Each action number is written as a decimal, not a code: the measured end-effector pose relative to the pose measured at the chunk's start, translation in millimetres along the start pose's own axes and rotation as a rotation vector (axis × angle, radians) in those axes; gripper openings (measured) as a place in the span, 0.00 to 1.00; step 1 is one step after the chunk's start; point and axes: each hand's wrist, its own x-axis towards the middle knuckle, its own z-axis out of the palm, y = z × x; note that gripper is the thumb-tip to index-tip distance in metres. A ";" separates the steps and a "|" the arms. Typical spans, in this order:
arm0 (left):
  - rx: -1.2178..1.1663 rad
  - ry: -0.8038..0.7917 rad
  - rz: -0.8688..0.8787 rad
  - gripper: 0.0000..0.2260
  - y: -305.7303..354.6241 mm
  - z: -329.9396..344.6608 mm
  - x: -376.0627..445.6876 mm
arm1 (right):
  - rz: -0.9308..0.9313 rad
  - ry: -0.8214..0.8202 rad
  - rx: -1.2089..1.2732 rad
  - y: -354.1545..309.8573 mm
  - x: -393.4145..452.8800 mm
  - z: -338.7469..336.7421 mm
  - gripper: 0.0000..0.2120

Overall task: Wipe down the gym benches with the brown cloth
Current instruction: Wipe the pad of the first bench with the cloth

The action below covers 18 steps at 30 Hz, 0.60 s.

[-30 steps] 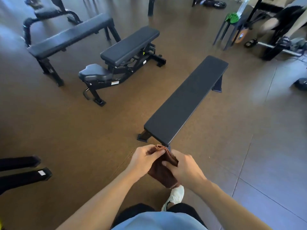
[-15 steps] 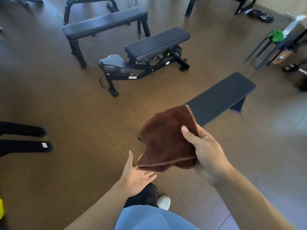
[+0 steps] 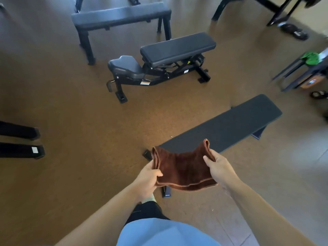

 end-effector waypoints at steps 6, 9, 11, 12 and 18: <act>0.458 -0.276 0.135 0.34 36.3 66.9 10.3 | 0.084 -0.210 0.234 -36.1 10.6 48.1 0.09; 0.550 -0.291 0.122 0.40 49.7 71.6 15.4 | 0.141 -0.138 0.494 -34.3 24.0 50.8 0.14; 0.539 -0.334 0.103 0.41 55.3 61.4 24.4 | 0.236 -0.108 0.629 -25.7 39.3 48.7 0.14; 0.511 -0.338 0.093 0.38 57.1 55.6 28.8 | 0.292 -0.093 0.655 -20.1 47.9 47.8 0.13; 0.340 -0.036 0.003 0.24 33.8 26.2 69.6 | 0.378 -0.026 0.494 12.0 117.5 42.3 0.14</act>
